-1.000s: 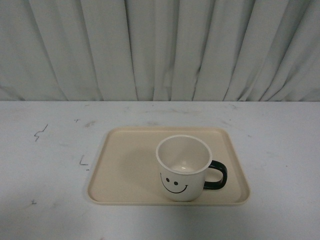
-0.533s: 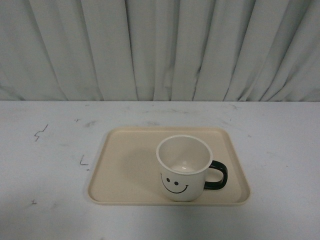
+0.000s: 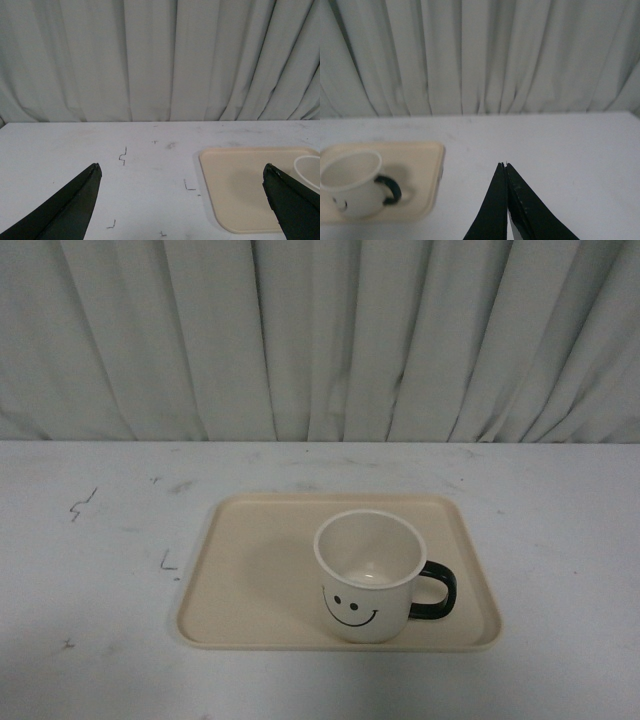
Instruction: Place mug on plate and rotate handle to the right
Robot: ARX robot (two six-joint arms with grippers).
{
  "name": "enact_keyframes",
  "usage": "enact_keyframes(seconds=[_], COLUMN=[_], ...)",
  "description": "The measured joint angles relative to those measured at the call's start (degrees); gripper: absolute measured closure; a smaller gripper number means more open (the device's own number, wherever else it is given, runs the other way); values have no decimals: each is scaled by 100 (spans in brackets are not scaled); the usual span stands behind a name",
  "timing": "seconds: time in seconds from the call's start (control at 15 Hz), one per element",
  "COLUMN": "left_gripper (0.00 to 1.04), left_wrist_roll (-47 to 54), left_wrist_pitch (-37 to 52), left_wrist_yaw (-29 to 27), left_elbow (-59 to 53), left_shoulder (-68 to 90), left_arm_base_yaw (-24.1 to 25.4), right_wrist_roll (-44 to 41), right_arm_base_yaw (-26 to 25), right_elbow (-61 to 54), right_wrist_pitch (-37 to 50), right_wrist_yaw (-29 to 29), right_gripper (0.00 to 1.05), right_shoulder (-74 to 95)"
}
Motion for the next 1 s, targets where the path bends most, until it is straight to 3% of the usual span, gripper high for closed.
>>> enact_keyframes(seconds=[0.27, 0.8, 1.0], left_gripper=[7, 7, 7], left_wrist_roll=[0, 0, 0], left_wrist_pitch=[0, 2, 2], left_wrist_yaw=[2, 2, 4], left_elbow=[0, 0, 0], left_shoulder=[0, 0, 0], left_arm_base_yaw=[0, 0, 0], right_wrist_roll=[13, 22, 22], right_arm_base_yaw=[0, 0, 0], right_elbow=[0, 0, 0], right_wrist_pitch=[-50, -44, -44], right_wrist_yaw=[0, -2, -2], right_gripper=[102, 4, 6], right_shoulder=[-302, -302, -302])
